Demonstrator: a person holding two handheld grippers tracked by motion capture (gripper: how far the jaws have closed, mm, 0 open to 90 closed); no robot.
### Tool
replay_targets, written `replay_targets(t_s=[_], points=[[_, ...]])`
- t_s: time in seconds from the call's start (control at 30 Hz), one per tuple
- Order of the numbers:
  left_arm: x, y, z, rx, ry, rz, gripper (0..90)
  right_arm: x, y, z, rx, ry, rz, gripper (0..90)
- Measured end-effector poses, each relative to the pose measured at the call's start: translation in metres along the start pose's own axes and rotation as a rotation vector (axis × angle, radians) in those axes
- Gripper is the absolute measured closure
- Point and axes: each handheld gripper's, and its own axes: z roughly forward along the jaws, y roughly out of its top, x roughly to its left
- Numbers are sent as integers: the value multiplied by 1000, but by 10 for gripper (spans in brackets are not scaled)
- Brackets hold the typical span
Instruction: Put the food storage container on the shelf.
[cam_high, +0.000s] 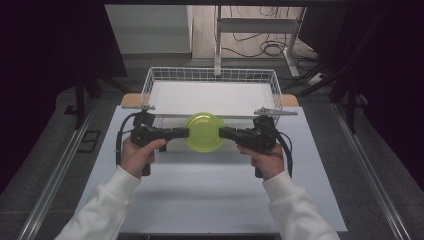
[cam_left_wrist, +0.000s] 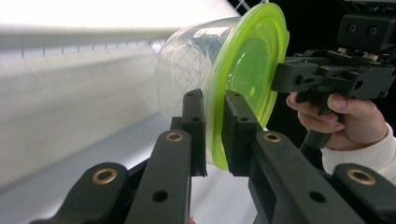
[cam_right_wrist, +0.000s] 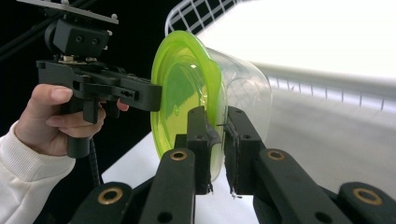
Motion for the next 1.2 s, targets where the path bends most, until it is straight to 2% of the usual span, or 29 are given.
replay_targets(t_s=[0.2, 0.43, 0.47, 0.6, 0.7, 0.73, 0.77, 0.8, 0.87, 0.93, 0.97, 1.0, 1.03, 1.1, 1.13, 1.2], points=[[5, 39, -1, 7, -18, -14, 814, -4, 34, 0, -23, 19, 35, 811], [26, 86, 11, 35, -48, -73, 814, -31, 74, 10, -23, 35, 131, 816], [26, 86, 11, 35, -48, -73, 814, -31, 74, 10, -23, 35, 131, 816], [38, 103, 21, 62, -35, -95, 814, -50, 87, 17, -11, 47, 200, 819], [49, 106, 29, 90, -51, -124, 814, -63, 90, 23, 9, 51, 242, 819], [53, 106, 32, 90, -58, -148, 814, -72, 89, 26, 22, 61, 272, 815], [57, 106, 34, 80, -68, -163, 814, -72, 89, 26, 22, 61, 272, 815], [59, 107, 35, 76, -79, -177, 814, -78, 89, 27, 12, 83, 310, 814], [61, 108, 37, 65, -81, -195, 814, -80, 90, 28, 7, 82, 314, 814], [65, 110, 39, 57, -100, -221, 810, -85, 92, 29, 4, 80, 342, 813], [68, 110, 41, 46, -110, -242, 808, -89, 93, 30, 0, 82, 380, 809], [75, 112, 43, 35, -132, -291, 806, -90, 94, 31, -2, 81, 396, 807], [75, 112, 43, 35, -132, -291, 803, -93, 95, 32, -3, 86, 423, 805], [84, 114, 48, 20, -171, -353, 796, -100, 96, 35, -9, 94, 488, 799], [84, 114, 48, 20, -171, -353, 793, -100, 96, 35, -9, 94, 488, 799], [88, 115, 51, 14, -186, -383, 789, -107, 96, 38, -15, 99, 556, 793]])
